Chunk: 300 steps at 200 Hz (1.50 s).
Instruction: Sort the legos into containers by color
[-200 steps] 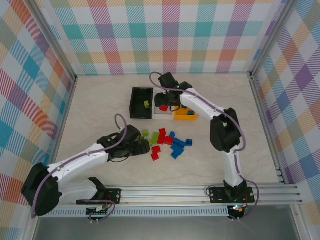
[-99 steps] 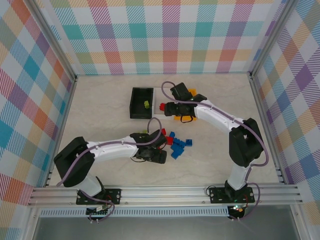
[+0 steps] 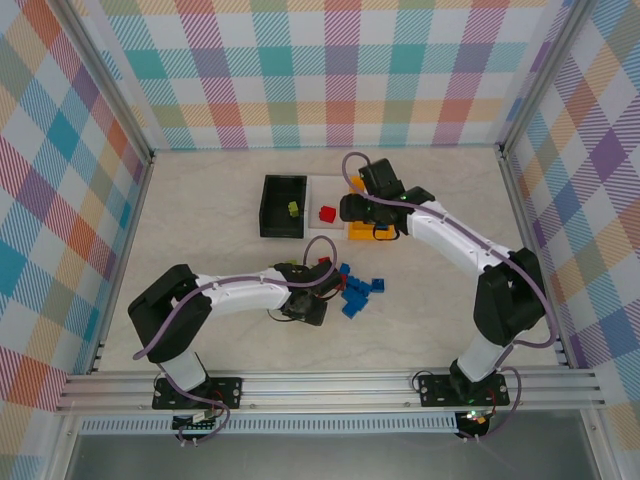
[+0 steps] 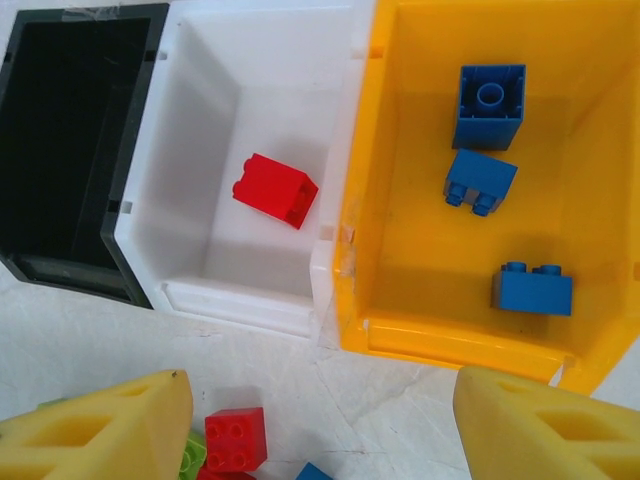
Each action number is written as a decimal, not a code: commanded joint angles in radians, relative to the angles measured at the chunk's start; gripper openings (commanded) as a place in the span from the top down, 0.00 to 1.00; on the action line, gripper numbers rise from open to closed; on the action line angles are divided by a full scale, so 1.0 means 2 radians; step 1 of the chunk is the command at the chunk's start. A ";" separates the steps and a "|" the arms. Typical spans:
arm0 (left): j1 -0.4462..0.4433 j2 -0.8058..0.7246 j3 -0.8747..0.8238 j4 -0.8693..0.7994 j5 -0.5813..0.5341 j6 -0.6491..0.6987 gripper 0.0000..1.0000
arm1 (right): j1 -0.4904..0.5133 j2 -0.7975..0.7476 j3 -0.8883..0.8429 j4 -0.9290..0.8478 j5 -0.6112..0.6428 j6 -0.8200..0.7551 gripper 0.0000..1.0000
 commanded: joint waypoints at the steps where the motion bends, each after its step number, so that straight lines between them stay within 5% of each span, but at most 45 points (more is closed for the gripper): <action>1: -0.006 -0.002 0.000 -0.006 -0.012 -0.001 0.54 | -0.004 -0.012 -0.008 0.009 -0.001 0.004 0.30; 91: -0.004 -0.092 0.037 -0.054 -0.055 -0.011 0.60 | -0.018 -0.038 -0.035 0.016 -0.002 0.013 0.30; 120: 0.036 -0.076 0.096 -0.048 -0.077 0.011 0.59 | -0.031 -0.063 -0.060 0.020 -0.002 0.020 0.30; 189: 0.131 0.133 0.364 -0.052 -0.106 0.066 0.60 | -0.042 -0.099 -0.090 0.008 0.000 0.030 0.30; 250: 0.145 0.293 0.565 -0.126 -0.116 0.057 0.60 | -0.042 -0.138 -0.123 0.003 -0.012 0.034 0.30; 300: 0.141 0.274 0.575 -0.112 -0.076 0.034 0.23 | -0.040 -0.168 -0.162 0.010 -0.067 0.024 0.28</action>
